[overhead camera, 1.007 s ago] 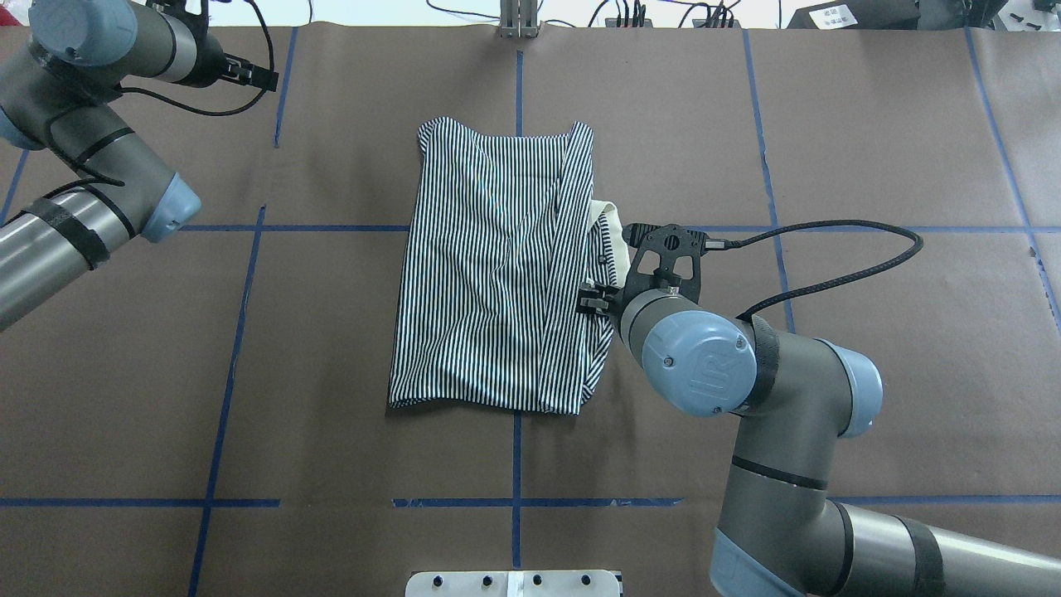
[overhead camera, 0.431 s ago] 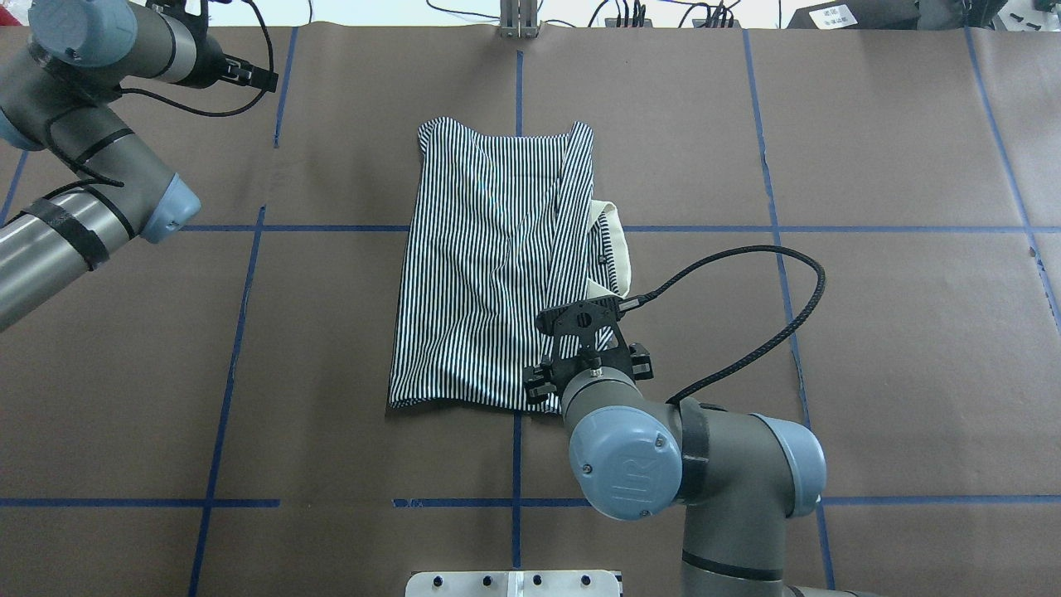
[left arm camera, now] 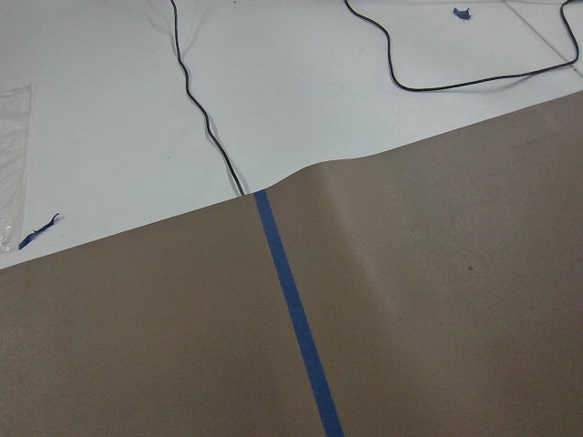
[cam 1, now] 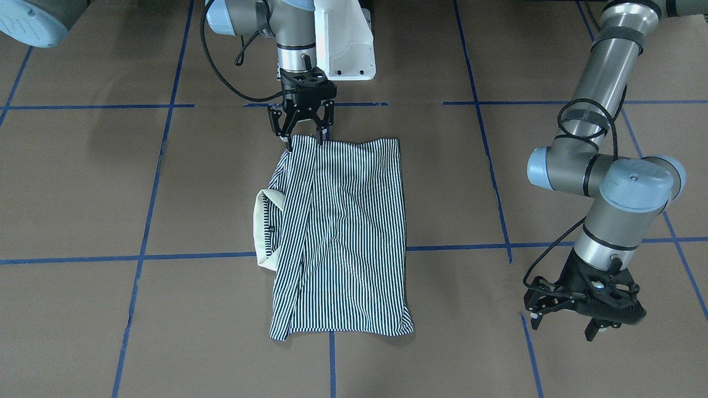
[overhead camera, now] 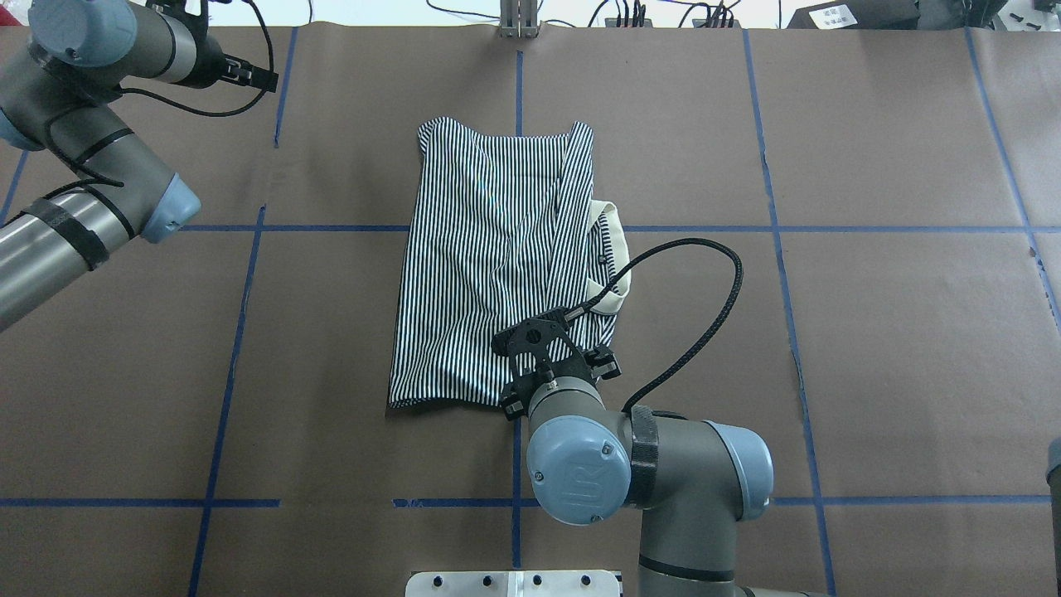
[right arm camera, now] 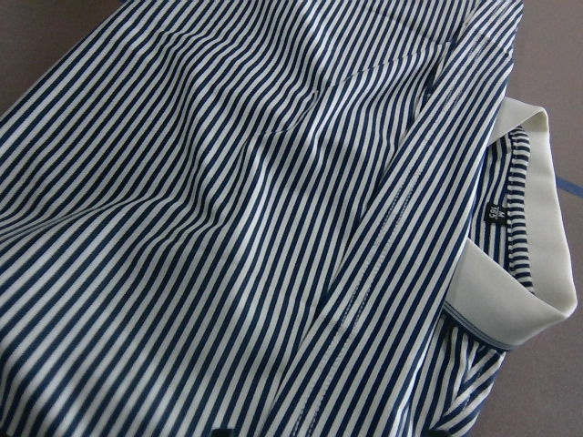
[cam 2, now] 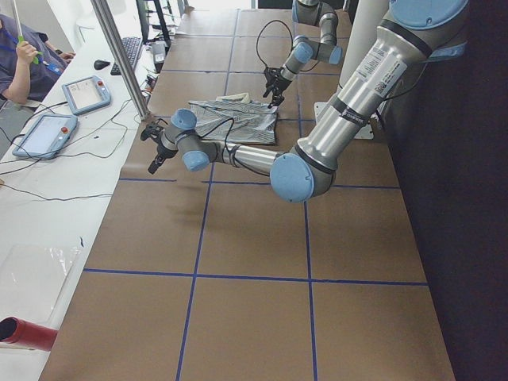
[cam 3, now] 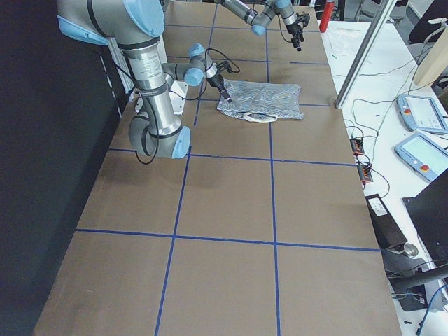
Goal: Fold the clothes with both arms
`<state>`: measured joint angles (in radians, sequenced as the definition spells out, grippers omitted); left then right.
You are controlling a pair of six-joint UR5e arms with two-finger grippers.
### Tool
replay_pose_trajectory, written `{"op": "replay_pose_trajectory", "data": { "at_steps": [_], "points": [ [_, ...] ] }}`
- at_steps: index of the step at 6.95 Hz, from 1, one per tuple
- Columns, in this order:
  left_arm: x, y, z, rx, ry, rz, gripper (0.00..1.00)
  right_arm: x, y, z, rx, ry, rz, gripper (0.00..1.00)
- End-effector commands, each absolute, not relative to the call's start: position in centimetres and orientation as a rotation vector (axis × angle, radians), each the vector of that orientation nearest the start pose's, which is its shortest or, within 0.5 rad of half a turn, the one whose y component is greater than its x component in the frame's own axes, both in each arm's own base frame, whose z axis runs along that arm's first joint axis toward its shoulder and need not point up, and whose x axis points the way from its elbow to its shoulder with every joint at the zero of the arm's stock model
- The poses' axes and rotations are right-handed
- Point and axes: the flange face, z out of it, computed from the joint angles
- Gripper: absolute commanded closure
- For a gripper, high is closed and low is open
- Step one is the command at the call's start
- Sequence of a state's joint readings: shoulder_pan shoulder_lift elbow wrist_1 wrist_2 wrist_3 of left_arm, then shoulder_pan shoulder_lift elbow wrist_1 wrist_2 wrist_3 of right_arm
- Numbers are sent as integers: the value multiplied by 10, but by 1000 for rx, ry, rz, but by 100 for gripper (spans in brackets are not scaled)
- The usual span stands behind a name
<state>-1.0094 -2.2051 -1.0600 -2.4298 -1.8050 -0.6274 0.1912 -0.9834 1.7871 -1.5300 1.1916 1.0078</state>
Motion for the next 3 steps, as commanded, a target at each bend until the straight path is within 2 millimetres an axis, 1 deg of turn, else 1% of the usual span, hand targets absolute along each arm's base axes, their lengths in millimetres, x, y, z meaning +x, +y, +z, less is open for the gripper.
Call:
{"op": "replay_pose_trajectory", "data": {
  "at_steps": [1, 2, 3],
  "points": [
    [322, -716, 427, 690, 726, 56, 0, -608, -270, 230, 637, -657, -227, 28],
    [320, -717, 427, 691, 725, 54, 0, -613, -261, 231, 630, -657, -241, 33],
    [320, -716, 428, 688, 725, 55, 0, -613, -258, 236, 628, -651, -247, 37]
  ]
}}
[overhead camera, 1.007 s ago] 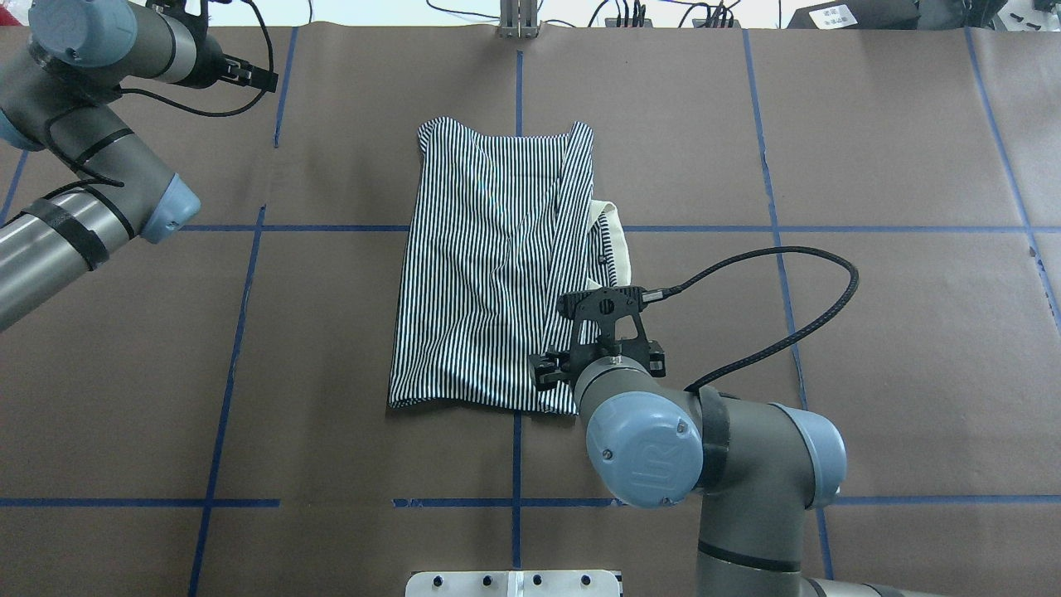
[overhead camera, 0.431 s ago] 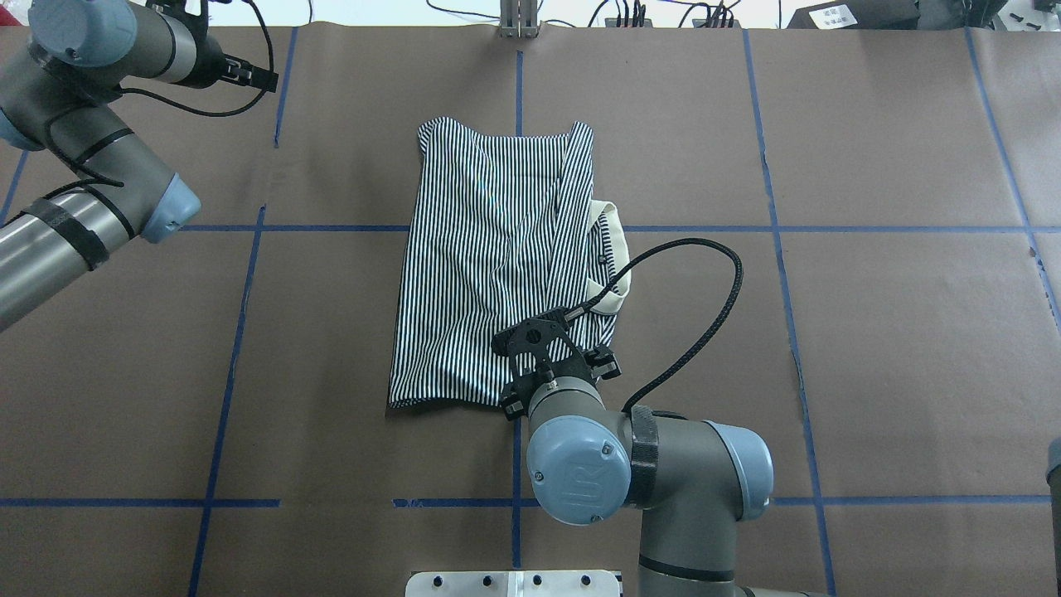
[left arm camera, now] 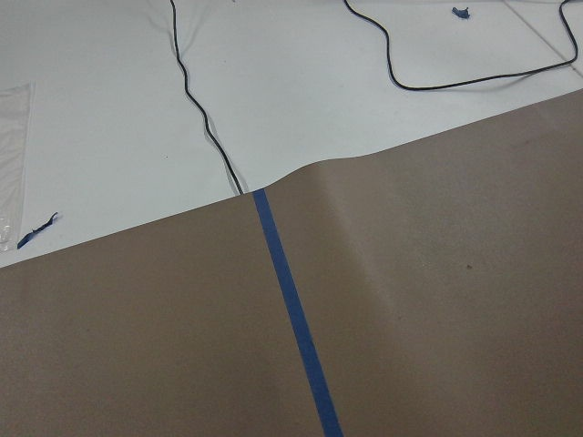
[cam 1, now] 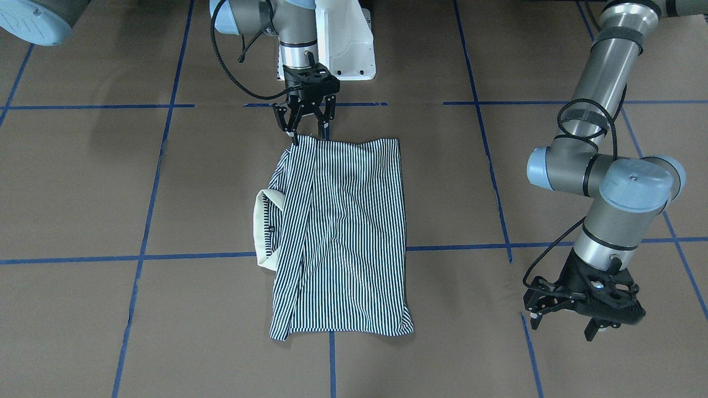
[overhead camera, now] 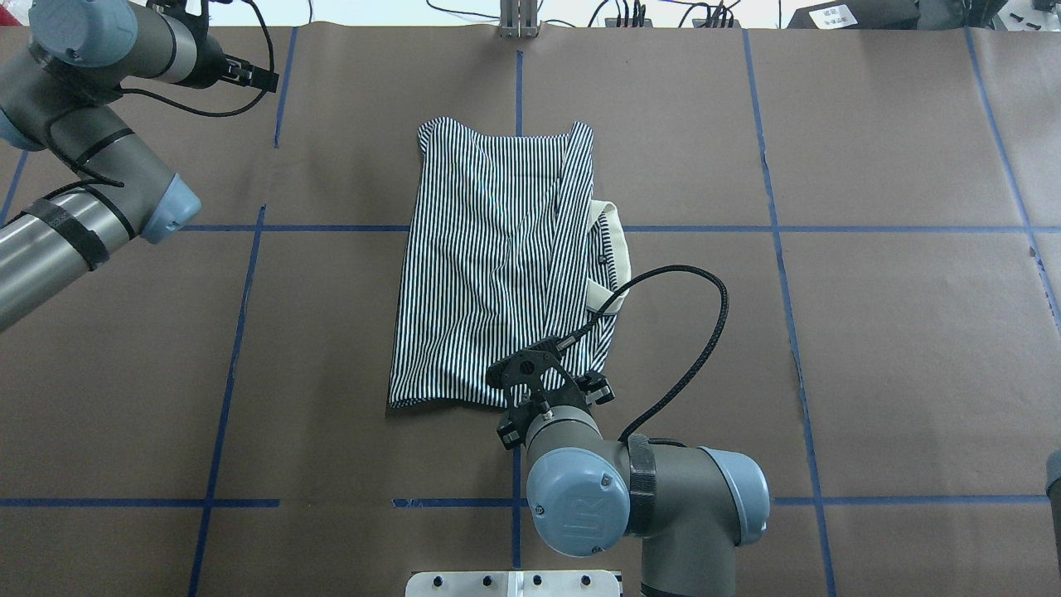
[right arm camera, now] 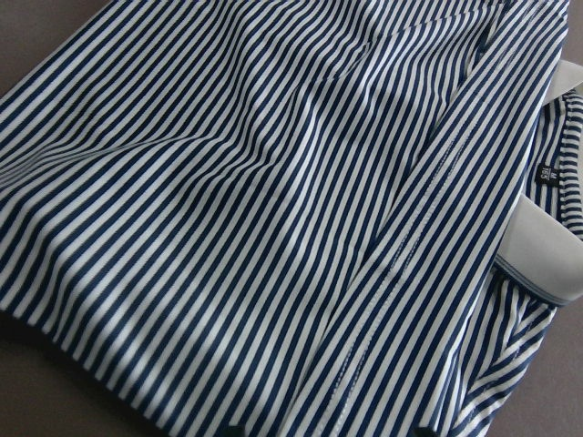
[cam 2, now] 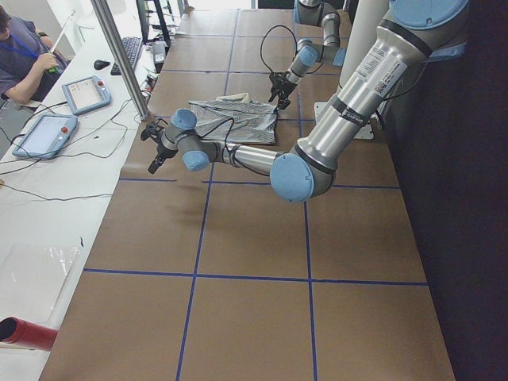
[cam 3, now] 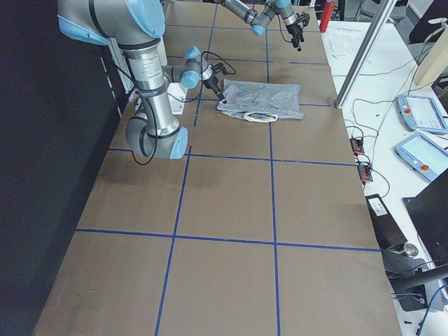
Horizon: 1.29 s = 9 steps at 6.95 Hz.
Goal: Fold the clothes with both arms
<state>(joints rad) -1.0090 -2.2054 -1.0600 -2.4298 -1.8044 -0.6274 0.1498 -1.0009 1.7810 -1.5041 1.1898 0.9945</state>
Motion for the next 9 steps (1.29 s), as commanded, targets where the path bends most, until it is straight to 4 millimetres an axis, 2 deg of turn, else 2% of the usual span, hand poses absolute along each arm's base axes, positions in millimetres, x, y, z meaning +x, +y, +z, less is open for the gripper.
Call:
{"op": "replay_pose_trajectory", "data": {
  "at_steps": [1, 3, 5, 9],
  "points": [
    [320, -716, 428, 689, 724, 54, 0, -614, -257, 237, 627, -649, -249, 44],
    [321, -716, 428, 688, 726, 56, 0, -614, -257, 238, 626, -645, -251, 47],
    [321, -716, 430, 685, 722, 56, 0, -614, -259, 238, 639, -635, -279, 60],
    [321, -715, 430, 685, 723, 57, 0, -615, -259, 238, 640, -634, -282, 65]
  ]
}}
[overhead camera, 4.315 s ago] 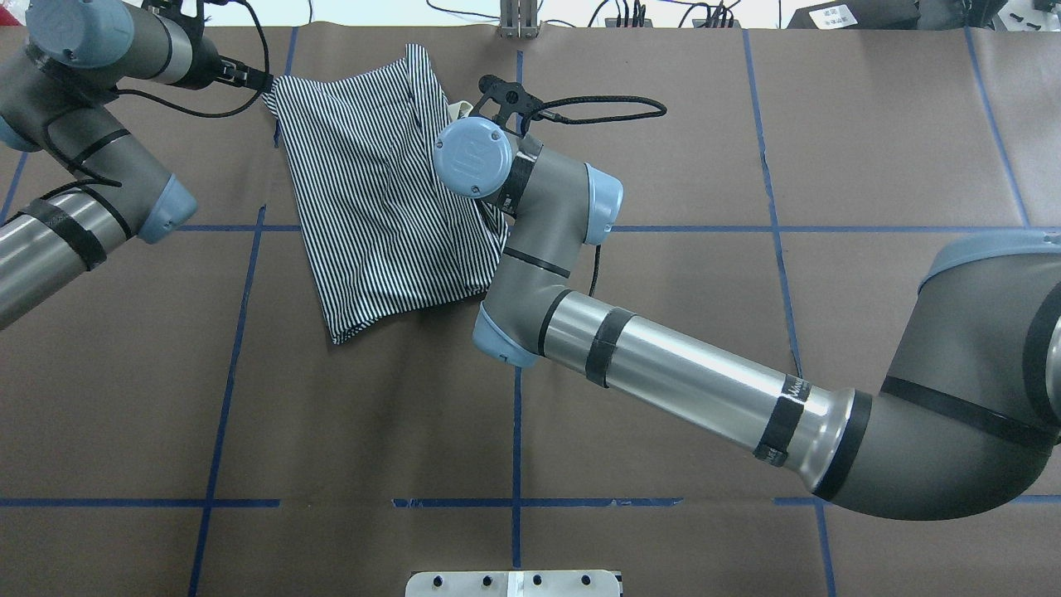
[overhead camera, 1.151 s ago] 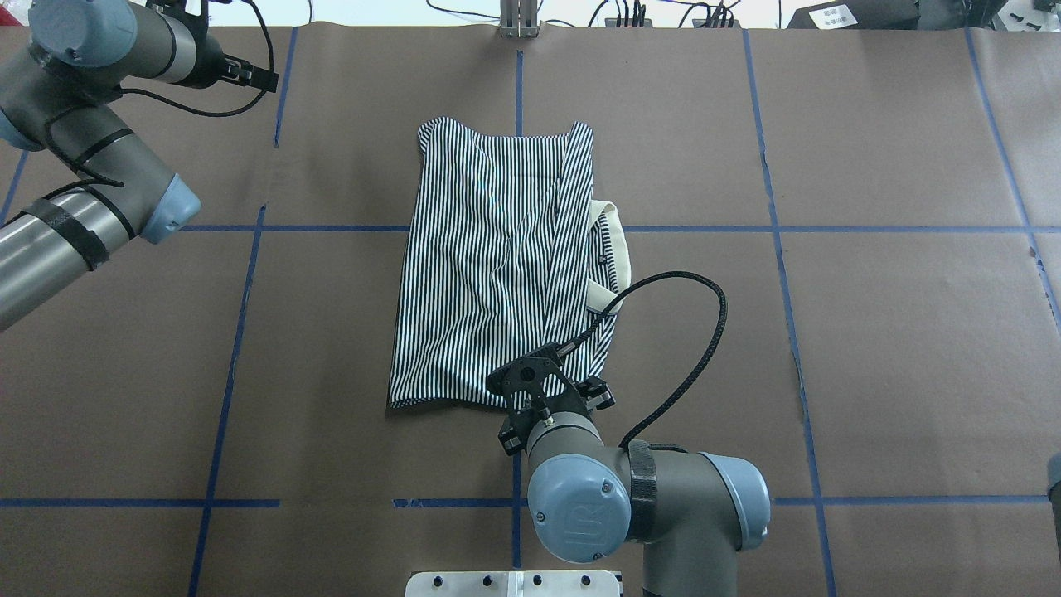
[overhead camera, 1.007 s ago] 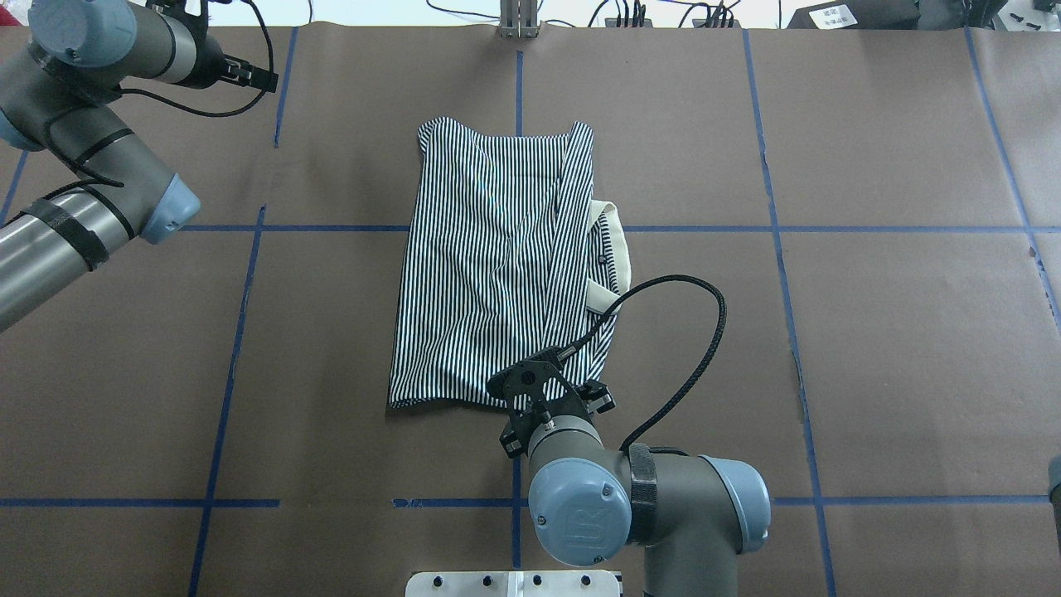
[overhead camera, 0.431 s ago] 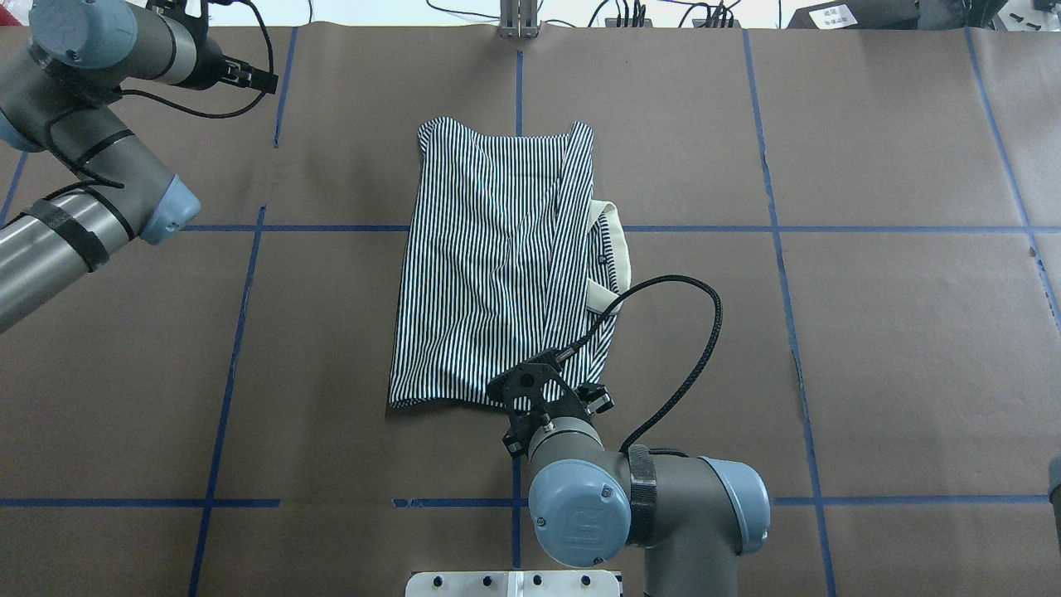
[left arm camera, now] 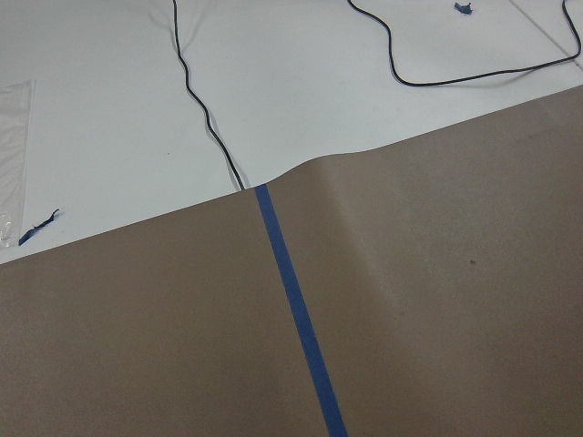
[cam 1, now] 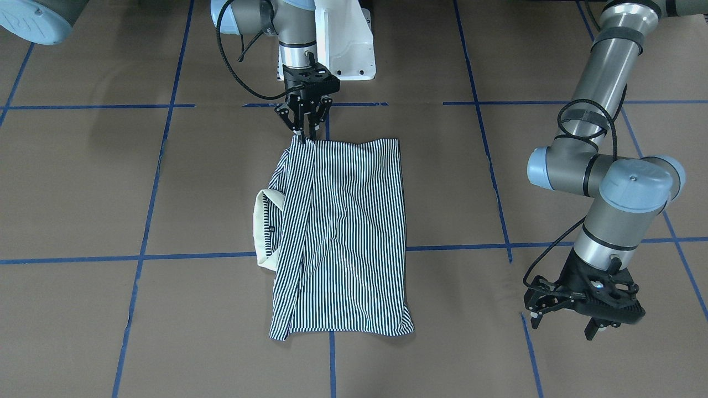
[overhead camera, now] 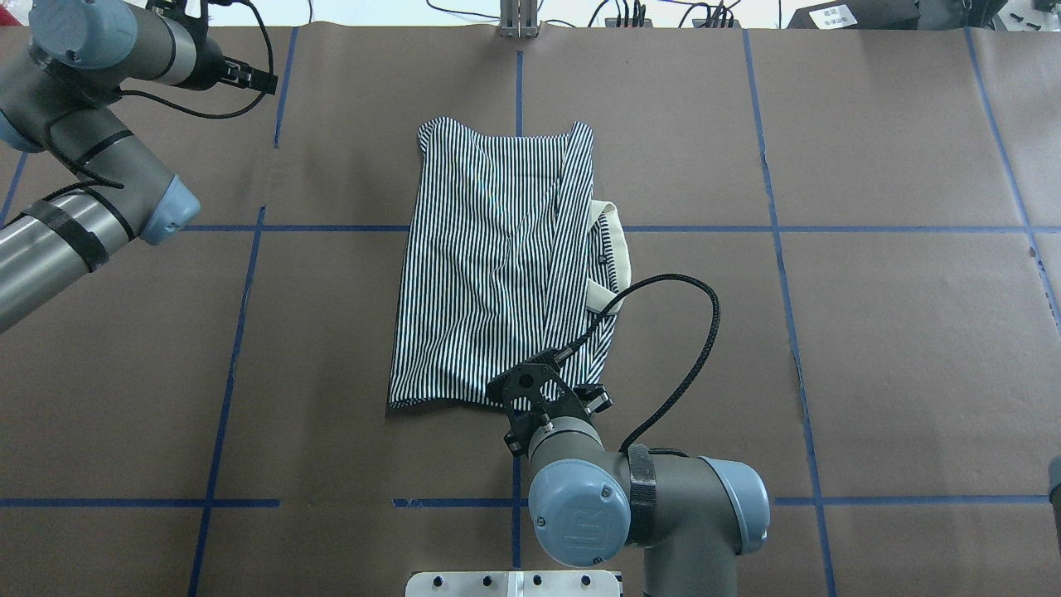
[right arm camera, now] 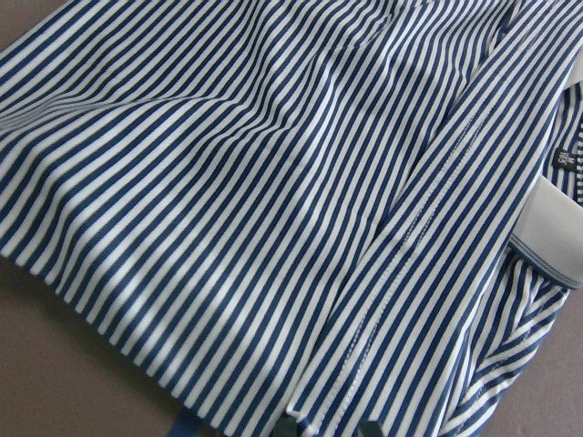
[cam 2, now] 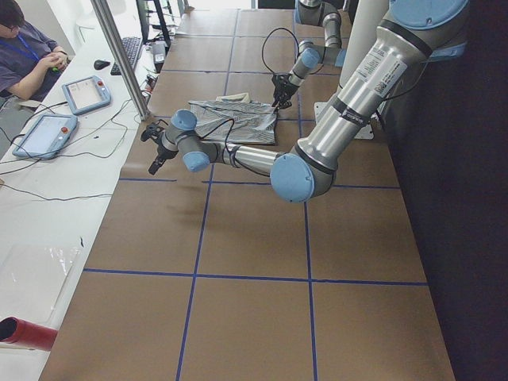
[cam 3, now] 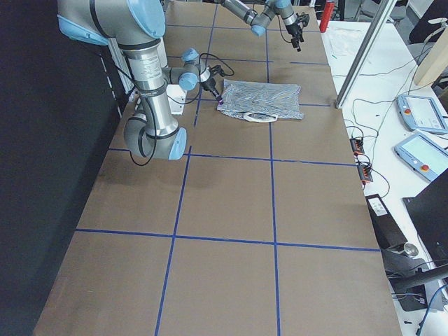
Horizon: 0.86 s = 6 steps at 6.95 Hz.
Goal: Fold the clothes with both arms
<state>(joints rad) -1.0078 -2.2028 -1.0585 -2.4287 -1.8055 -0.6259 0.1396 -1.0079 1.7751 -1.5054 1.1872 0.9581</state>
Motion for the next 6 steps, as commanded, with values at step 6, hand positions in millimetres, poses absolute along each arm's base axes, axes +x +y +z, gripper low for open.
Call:
{"op": "replay_pose_trajectory", "data": {
  "at_steps": [6],
  "points": [
    [321, -715, 430, 685, 723, 57, 0, -615, -259, 237, 633, -641, -286, 61]
  ]
}}
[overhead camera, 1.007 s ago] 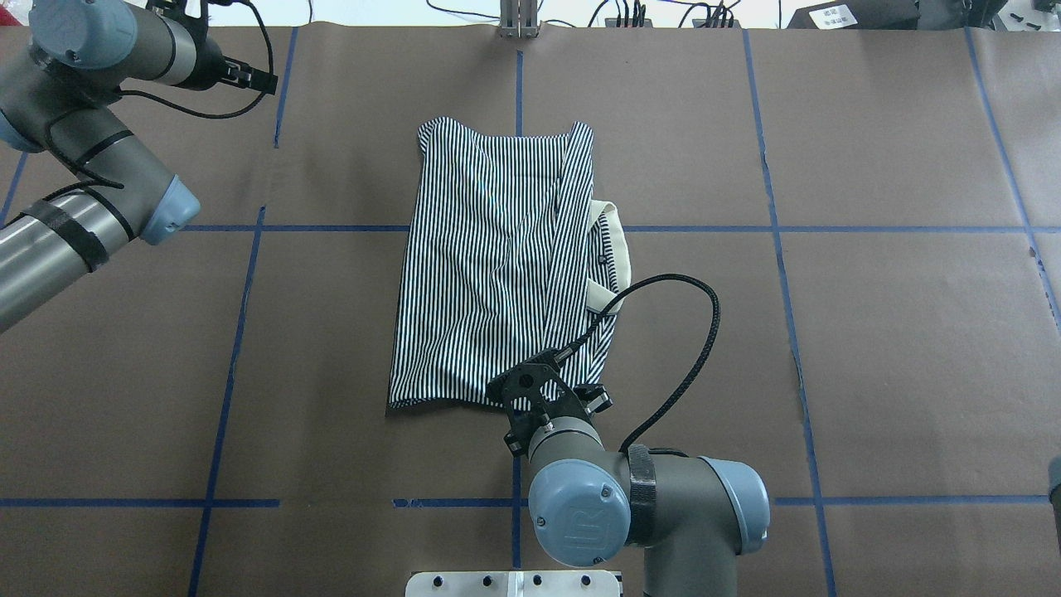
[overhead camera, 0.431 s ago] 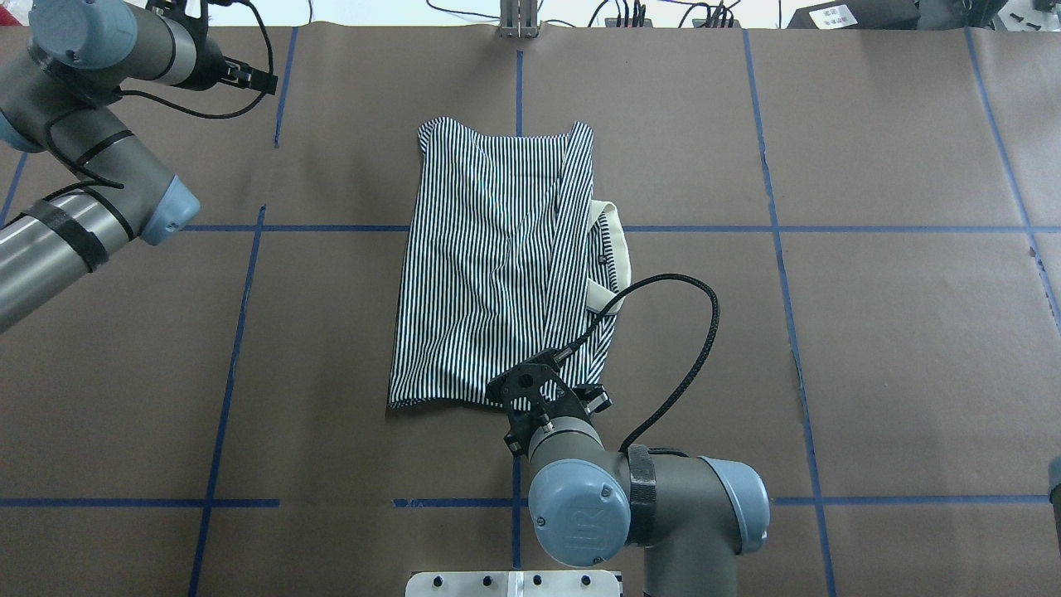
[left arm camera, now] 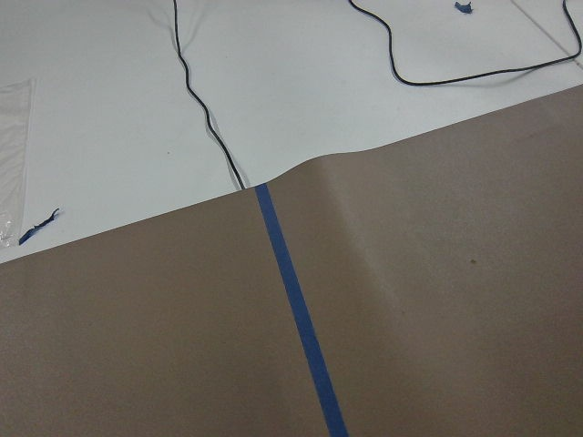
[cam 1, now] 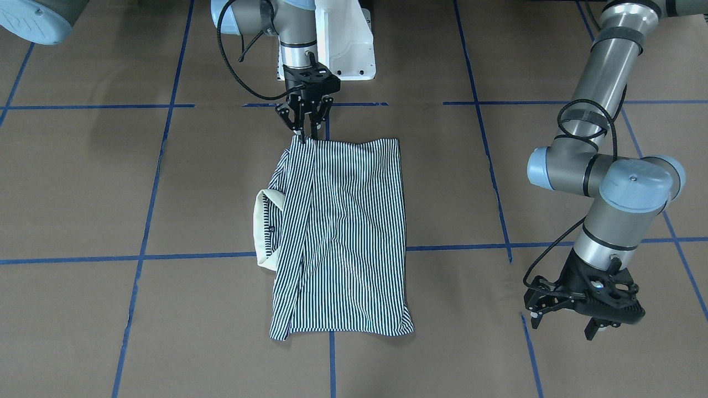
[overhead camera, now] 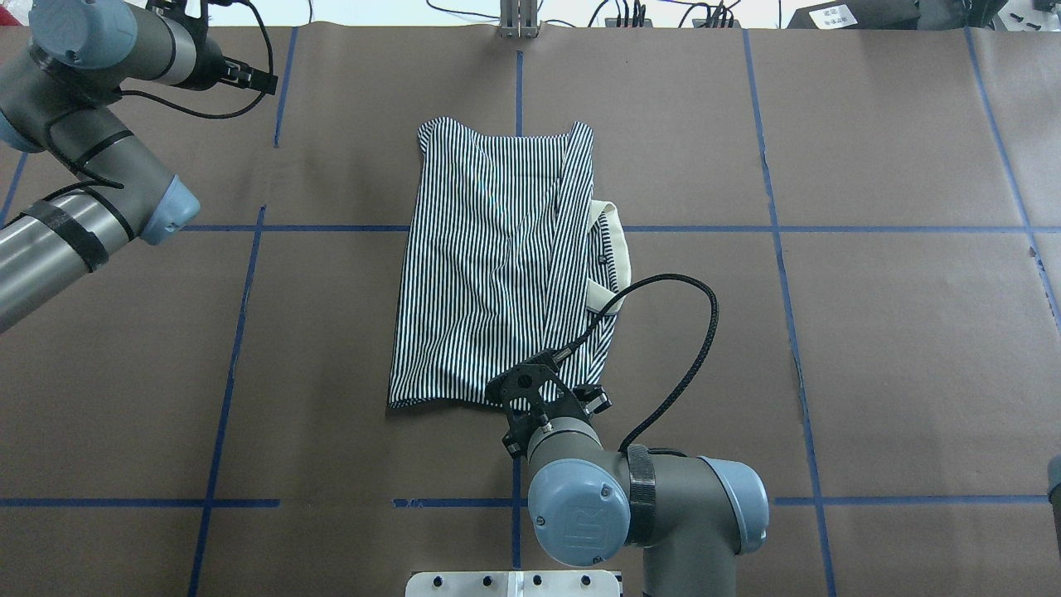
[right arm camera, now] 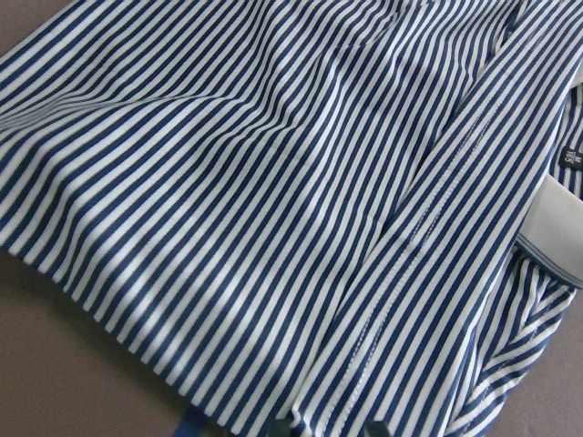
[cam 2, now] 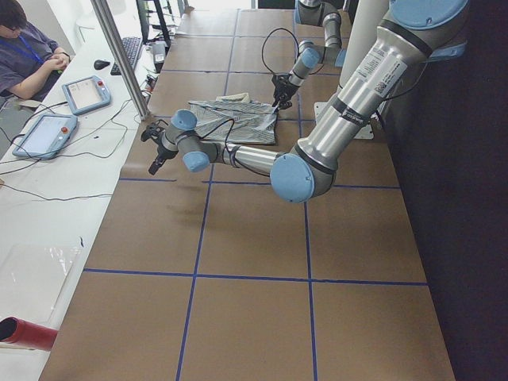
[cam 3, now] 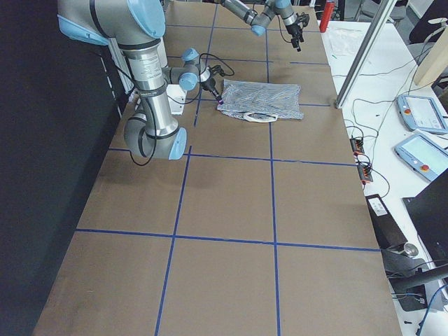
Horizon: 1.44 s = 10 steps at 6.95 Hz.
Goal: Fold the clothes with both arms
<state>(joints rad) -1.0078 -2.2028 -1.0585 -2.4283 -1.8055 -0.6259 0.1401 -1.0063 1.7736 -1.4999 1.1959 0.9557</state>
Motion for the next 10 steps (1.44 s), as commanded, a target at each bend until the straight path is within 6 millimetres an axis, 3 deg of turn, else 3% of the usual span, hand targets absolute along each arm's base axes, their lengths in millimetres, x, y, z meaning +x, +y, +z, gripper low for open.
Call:
{"op": "replay_pose_trajectory", "data": {
  "at_steps": [1, 8, 10],
  "points": [
    [321, -716, 430, 685, 722, 56, 0, -615, -259, 237, 632, -642, -283, 61],
    [321, -715, 430, 685, 723, 57, 0, -617, -257, 238, 607, -650, -296, 63],
    [321, -715, 430, 685, 723, 57, 0, -617, -257, 237, 608, -653, -296, 100]
  ]
}}
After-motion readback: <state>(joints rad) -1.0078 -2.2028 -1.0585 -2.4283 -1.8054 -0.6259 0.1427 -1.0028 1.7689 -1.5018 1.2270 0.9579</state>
